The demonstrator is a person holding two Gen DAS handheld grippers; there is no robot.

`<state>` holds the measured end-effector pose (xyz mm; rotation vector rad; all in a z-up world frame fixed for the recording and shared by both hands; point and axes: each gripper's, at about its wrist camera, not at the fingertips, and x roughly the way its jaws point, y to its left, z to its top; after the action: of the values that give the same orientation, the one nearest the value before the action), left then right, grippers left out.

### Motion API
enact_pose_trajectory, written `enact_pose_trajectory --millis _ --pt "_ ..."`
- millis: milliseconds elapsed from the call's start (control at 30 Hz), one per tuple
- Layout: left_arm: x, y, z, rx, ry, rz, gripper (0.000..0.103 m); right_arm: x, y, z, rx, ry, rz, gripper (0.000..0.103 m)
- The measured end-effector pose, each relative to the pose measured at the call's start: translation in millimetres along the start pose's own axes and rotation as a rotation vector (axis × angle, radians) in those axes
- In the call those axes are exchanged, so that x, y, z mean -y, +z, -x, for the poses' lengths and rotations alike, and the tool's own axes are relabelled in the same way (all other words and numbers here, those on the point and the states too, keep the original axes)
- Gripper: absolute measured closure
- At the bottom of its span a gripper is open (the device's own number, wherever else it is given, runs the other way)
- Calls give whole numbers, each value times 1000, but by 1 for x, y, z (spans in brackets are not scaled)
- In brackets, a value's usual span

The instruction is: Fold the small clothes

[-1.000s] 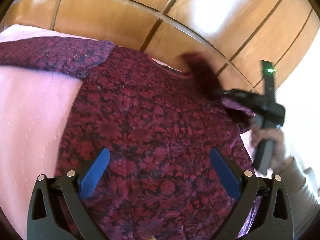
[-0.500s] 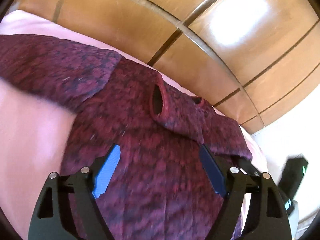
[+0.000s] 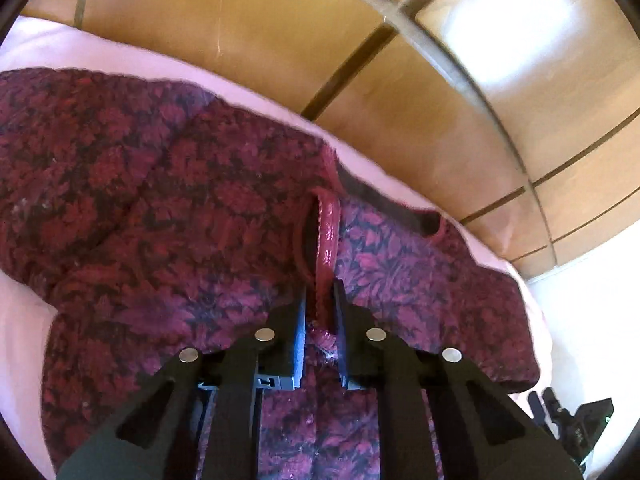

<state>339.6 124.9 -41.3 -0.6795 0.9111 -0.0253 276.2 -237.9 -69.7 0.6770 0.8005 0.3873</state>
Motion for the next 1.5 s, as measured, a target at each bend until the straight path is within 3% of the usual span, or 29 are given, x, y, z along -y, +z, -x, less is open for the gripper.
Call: enact_pose_trajectory --millis 100,200,400,500,667,700,733,767,800,867,933,1000,1067,1100,1167,1267,1300,1333,1367,1433,1500 --pt "-3 2 34 95 -13 -9 94 -10 3 -21 -27 -7 35 73" --pt "-9 7 60 158 30 -58 94 -30 0 -45 -68 -21 114 73" --pt "-37 3 60 150 145 -60 95 -40 -14 -93 -153 -174 229 85" --pt "-59 -6 40 94 196 -46 95 -35 -20 -105 -142 -203 246 87" --pt "-55 -14 41 128 221 -71 95 -39 -18 -104 -140 -229 273 86" --pt "-56 -15 46 140 219 -72 94 -42 -19 -107 -148 -240 285 85" --pt "-52 -14 47 152 221 -82 93 -50 -15 -103 -147 -242 299 74" --pt "-47 -13 45 161 233 -91 93 -59 -11 -97 -125 -226 308 56" --pt "-47 -12 44 172 242 -96 93 -65 -10 -94 -103 -219 315 50" --pt "-44 -11 38 165 264 -119 93 -83 -9 -98 -86 -238 370 51" --pt "-40 -12 27 160 319 -155 76 -93 -17 -117 -122 -279 432 51" --pt "-42 -14 28 162 314 -150 75 -91 -30 -142 -192 -350 468 47" --pt "-41 -17 39 180 277 -133 58 -95 -38 -149 -158 -383 521 45" --pt "-42 -19 47 194 257 -127 43 -100 -38 -148 -158 -395 532 44" --pt "-45 -26 69 259 280 -120 17 -106 -34 -130 -122 -328 496 31" --pt "-65 -31 89 263 201 -32 16 -113 -34 -111 -73 -218 461 4" --pt "-71 -33 93 256 176 -1 16 -109 -38 -118 -129 -208 443 4" --pt "-82 -36 97 246 137 46 16 -105 -42 -130 -206 -230 426 4" --pt "-90 -37 101 238 103 83 16 -100 -48 -135 -231 -278 429 6" --pt "-110 -42 113 251 62 160 16 -110 -57 -121 -144 -271 480 5" --pt "-131 -43 124 259 -6 224 16 -117 -69 -103 -124 -215 499 2"
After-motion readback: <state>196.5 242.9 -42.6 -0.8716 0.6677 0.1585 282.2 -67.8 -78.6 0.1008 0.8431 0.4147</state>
